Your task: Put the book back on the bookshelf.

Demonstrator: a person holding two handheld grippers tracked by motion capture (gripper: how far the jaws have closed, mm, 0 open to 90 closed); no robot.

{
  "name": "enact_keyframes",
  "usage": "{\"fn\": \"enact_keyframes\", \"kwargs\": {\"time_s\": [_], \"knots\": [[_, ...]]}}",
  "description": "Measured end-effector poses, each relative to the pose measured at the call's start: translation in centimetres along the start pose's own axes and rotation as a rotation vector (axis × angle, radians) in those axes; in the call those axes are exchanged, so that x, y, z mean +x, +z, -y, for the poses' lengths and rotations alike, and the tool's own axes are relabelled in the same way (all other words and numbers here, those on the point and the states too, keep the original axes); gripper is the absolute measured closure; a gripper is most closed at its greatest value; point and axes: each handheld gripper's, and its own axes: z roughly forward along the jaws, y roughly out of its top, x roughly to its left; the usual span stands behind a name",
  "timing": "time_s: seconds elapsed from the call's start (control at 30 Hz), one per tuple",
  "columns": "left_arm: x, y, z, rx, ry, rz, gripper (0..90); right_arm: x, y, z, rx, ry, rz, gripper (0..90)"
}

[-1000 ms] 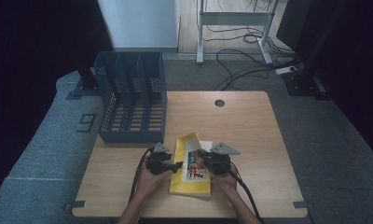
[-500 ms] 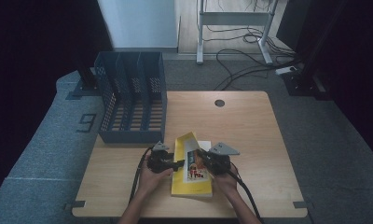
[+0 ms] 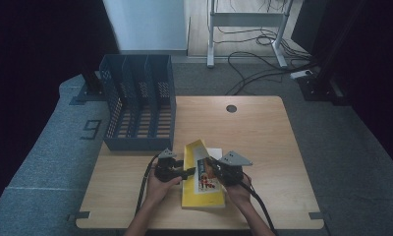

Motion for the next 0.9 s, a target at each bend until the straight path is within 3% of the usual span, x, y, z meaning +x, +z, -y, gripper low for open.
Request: {"fn": "enact_keyframes", "kwargs": {"time_s": [0.6, 0.9], "knots": [[0.3, 0.0, 0.1, -0.033, -0.016, 0.055, 24.7, 0.7, -1.0, -0.6, -0.016, -0.033, -0.011, 86.0], [0.6, 0.1, 0.1, -0.046, -0.046, 0.113, 22.7, 1.1, -1.5, -1.0, -0.028, -0.05, -0.02, 85.9]]}}
